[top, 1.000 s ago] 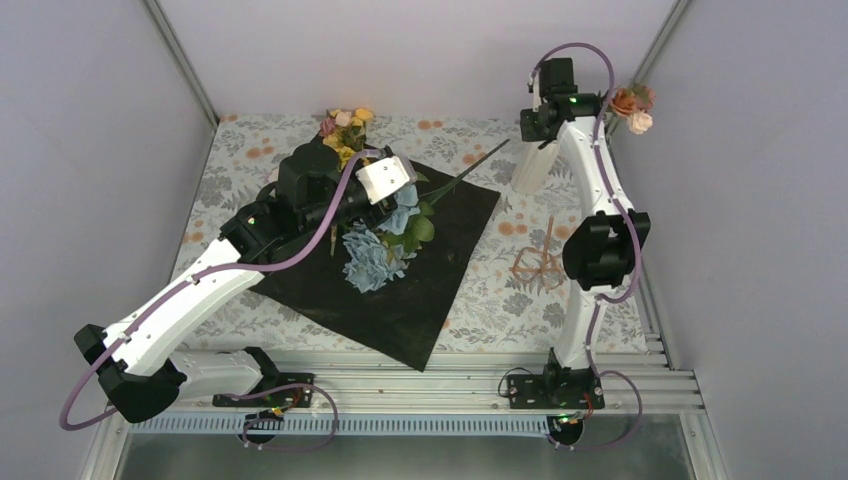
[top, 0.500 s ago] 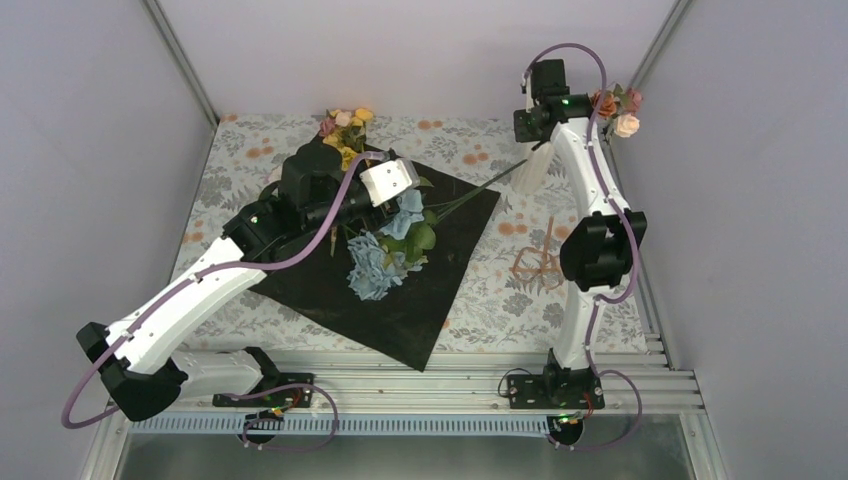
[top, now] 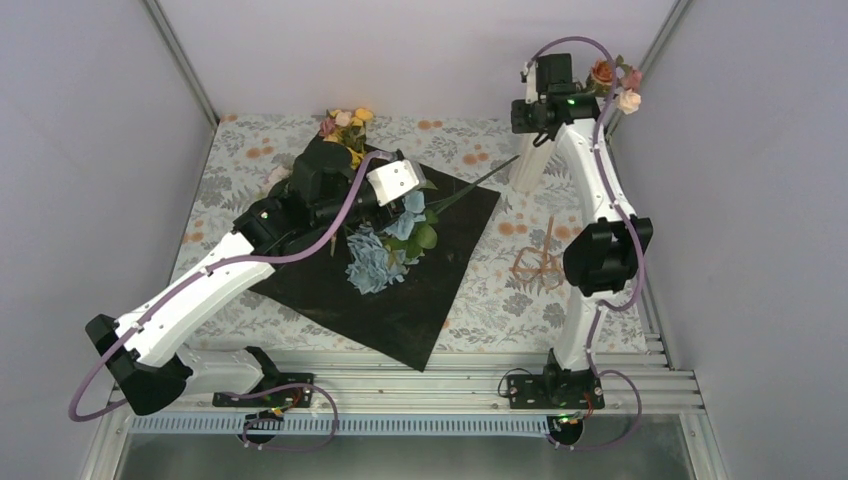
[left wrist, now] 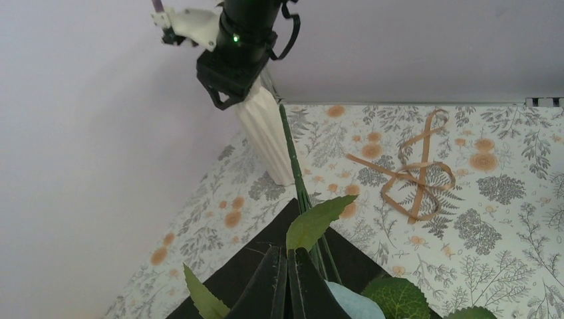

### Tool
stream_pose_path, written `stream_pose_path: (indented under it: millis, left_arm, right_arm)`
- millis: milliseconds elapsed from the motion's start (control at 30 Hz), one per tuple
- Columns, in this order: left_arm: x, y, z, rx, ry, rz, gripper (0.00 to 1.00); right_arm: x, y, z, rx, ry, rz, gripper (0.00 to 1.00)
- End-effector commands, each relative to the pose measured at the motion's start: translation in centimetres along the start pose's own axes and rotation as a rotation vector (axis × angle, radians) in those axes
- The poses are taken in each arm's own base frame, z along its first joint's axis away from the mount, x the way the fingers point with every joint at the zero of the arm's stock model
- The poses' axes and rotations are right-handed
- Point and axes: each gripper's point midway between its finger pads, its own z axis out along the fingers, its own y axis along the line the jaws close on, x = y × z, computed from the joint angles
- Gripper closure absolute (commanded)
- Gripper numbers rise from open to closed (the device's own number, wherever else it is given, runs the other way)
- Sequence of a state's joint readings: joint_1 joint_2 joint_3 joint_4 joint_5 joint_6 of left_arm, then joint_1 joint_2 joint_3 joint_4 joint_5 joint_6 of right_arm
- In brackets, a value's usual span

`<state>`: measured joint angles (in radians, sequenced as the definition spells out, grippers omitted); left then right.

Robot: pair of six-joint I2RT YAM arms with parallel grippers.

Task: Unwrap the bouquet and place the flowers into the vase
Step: Move the vase to the center of the board, then insert the fake flower into the vase.

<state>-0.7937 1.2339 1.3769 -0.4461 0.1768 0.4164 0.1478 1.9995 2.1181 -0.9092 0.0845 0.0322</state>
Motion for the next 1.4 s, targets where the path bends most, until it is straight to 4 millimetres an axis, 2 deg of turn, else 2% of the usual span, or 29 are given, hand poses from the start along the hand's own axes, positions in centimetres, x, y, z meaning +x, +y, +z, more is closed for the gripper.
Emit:
stream_pose_path:
  millis: [0,200,267,433,467,600,667,733,800,867,1000,1067,1133,1267,1367]
  left_arm:
    - [-1.8,0.6,-0.5,-0.005,-0.041,-0.006,0.98]
    - [-2.1,0.7,-0.5,-0.002,-0.038,-0.017,0.98]
    - [-2.3,0.8,-0.6,-0.002,-0.040,-0.019,0.98]
    - [-3.1,0.4,-0.9,0.030,-0.057,-0.060,0.98]
    - [-3.1,0.3,-0.9,0.038,-0.058,-0.073,0.98]
    - [-2.5,0.4,-0.7,0.032,-0.028,-0.138,0.98]
    - [-2.1,0.7,-0.7,0.022,-0.009,-0.166,0.98]
    - [-2.0,0.9,-0.8,0.016,0.001,-0.194,0.98]
    - [-2.4,1.1,-1.0,0.017,-0.010,-0.214,0.98]
    - [-2.8,1.3,-1.3,0.020,-0.013,-0.233,0.98]
    - [-3.7,2.1,-2.2,0.023,-0.021,-0.292,0.98]
    - [-4.2,2.1,-2.4,0.053,-0.016,-0.322,0.98]
    - [-5.0,2.1,-2.6,0.071,-0.023,-0.338,0.98]
    - [-6.9,2.7,-3.9,0.068,-0.064,-0.349,0.98]
    - [-7.9,2.7,-4.6,0.081,-0.081,-0.360,0.98]
  right_arm:
    - [-3.3,1.4,-5.3,-0.088,-0.123,-0.001,0.57]
    - [-4.5,2.7,-9.3,-0.178,-0.195,-0.023,0.53]
    - [-4.3,3.4,-10.1,-0.203,-0.192,-0.050,0.51]
    - [-2.2,8.0,-13.2,-0.363,-0.263,-0.298,0.42]
    - [-2.1,9.1,-15.0,-0.399,-0.327,-0.374,0.42]
    - [1.3,14.2,-19.7,-0.483,-0.513,-0.744,0.39]
    - [3.8,16.5,-22.0,-0.558,-0.589,-0.913,0.39]
    - [5.9,17.9,-23.5,-0.576,-0.655,-1.045,0.38]
    - [7.0,18.2,-24.4,-0.557,-0.730,-1.129,0.35]
    - [8.6,18.6,-24.8,-0.558,-0.777,-1.220,0.32]
    - [10.8,19.8,-26.9,-0.548,-0.944,-1.372,0.30]
    - [11.8,20.4,-27.1,-0.524,-1.014,-1.439,0.25]
    - [12.5,20.4,-26.4,-0.475,-1.017,-1.471,0.21]
    - [13.1,20.4,-24.6,-0.384,-1.010,-1.521,0.20]
    - [12.2,20.8,-24.7,-0.269,-1.128,-1.542,0.19]
